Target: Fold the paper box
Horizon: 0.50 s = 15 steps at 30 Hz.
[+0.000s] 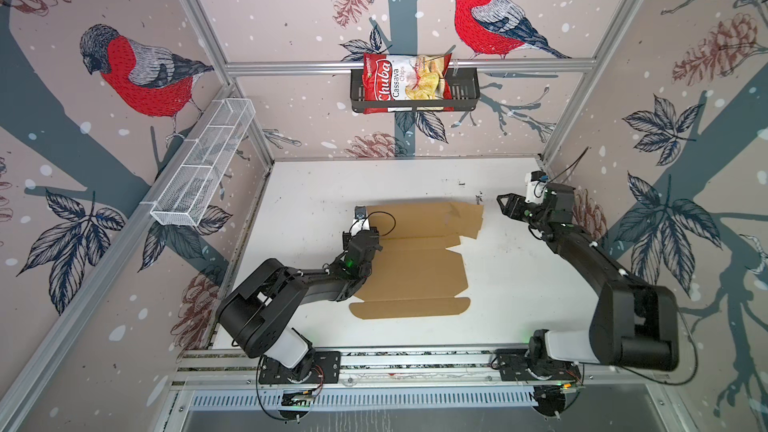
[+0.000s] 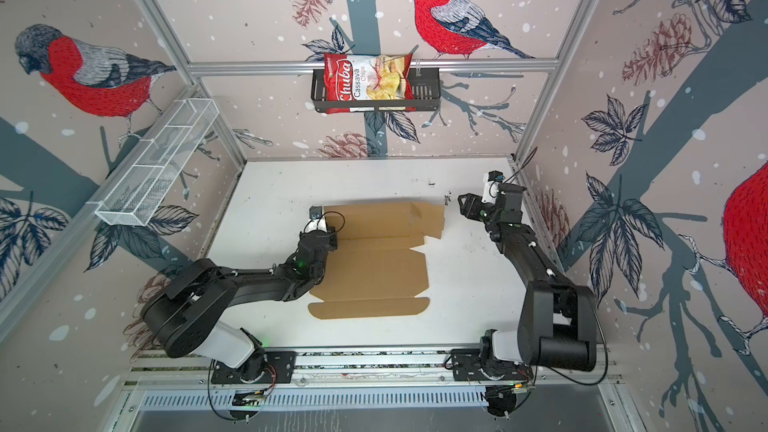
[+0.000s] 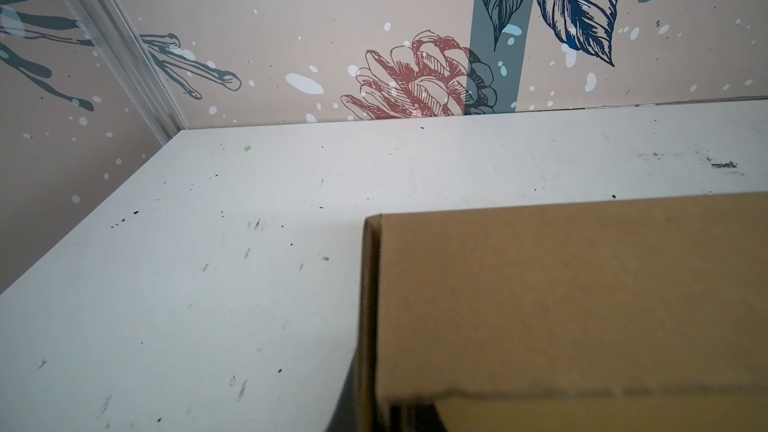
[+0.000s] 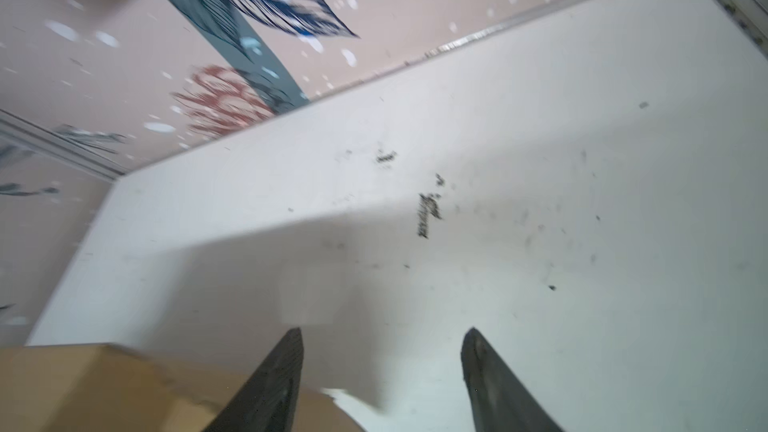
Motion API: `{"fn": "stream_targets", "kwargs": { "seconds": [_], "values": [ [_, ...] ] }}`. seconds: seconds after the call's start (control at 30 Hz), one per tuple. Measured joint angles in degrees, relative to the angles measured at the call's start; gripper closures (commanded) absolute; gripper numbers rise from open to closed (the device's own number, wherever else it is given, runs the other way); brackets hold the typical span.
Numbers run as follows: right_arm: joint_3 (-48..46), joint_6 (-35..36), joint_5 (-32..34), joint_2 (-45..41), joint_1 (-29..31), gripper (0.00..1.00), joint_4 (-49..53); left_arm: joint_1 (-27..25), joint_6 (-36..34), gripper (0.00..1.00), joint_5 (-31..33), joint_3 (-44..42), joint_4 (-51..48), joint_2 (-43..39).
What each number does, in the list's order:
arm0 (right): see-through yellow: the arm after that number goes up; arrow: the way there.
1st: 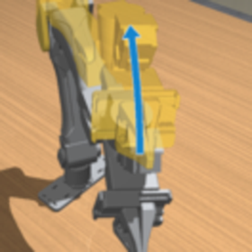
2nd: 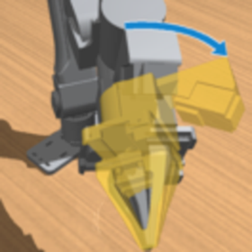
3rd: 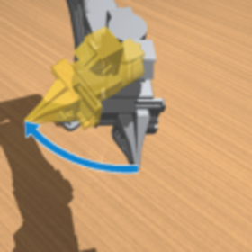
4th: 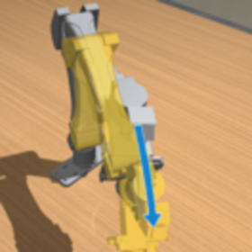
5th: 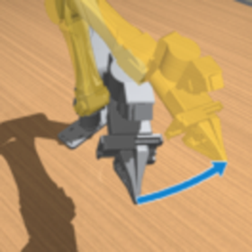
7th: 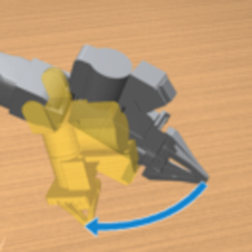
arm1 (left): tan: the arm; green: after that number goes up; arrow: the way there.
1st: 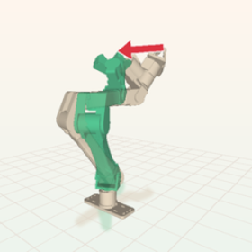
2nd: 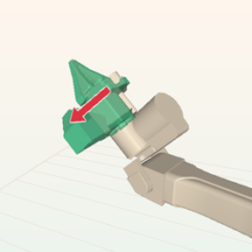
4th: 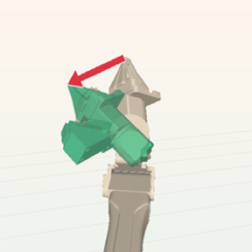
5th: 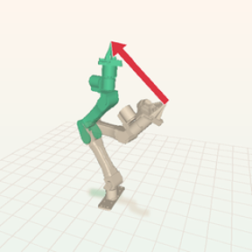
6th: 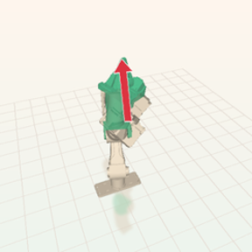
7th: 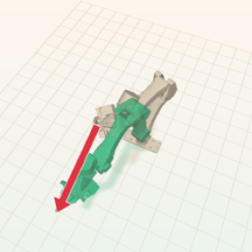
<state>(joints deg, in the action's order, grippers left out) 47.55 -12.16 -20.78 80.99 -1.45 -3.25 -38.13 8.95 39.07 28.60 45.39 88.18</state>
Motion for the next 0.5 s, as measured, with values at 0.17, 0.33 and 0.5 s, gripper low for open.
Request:
{"fn": "stream_targets", "kwargs": {
  "seconds": [0.17,0.33,0.5],
  "values": [
    [2.16,5.99,0.63,6.99,1.79,0.37,-0.66,0.00,0.00,1.00,-0.02,-0.02,0.07,0.02],
    [5.11,11.47,-4.02,13.73,3.32,0.41,-0.81,0.02,0.02,1.00,-0.20,0.85,-1.01,0.20],
    [4.52,16.72,-9.33,14.73,6.10,0.42,-0.42,0.07,0.04,1.00,-0.31,1.44,-2.51,-0.07]
  ]
}}
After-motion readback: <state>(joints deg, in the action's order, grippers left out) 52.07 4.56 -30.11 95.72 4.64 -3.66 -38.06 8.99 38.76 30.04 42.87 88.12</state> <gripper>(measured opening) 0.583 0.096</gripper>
